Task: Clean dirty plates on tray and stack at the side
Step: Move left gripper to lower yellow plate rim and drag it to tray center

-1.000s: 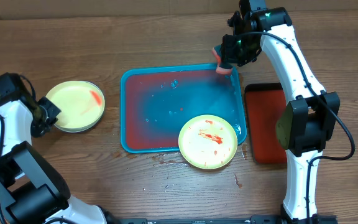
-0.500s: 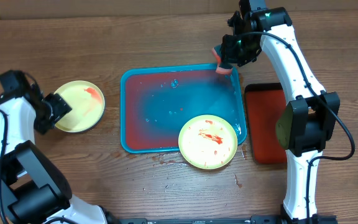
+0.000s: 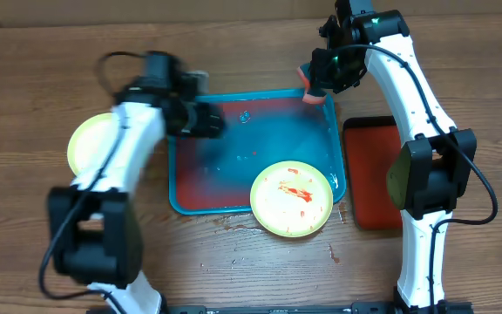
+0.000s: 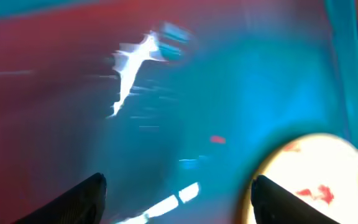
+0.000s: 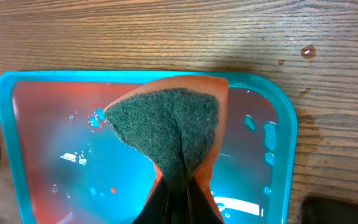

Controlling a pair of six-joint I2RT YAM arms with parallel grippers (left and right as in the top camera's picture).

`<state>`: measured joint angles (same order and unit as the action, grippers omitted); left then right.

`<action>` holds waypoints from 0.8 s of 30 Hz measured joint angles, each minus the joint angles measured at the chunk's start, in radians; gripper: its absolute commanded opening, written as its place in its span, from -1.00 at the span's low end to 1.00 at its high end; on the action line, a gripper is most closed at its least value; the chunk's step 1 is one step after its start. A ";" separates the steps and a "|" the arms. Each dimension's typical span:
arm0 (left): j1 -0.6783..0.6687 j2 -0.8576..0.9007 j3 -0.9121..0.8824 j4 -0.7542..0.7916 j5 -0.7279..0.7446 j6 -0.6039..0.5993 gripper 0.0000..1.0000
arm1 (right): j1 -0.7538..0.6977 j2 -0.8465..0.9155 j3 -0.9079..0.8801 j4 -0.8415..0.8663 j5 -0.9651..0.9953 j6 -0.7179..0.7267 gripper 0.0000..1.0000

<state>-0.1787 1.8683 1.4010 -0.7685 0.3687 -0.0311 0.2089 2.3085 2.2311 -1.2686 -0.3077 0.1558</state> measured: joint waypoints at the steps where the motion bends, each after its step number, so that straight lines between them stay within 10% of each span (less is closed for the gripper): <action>1: -0.044 0.023 0.000 0.002 0.006 0.014 0.51 | 0.000 0.000 0.000 -0.001 0.000 0.000 -0.92; 24: -0.205 0.178 0.024 -0.087 0.099 0.201 0.44 | 0.000 0.000 0.000 -0.011 0.000 0.000 -0.92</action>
<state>-0.3840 2.0464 1.4254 -0.8555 0.4679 0.1703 0.2089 2.3085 2.2311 -1.2793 -0.3073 0.1555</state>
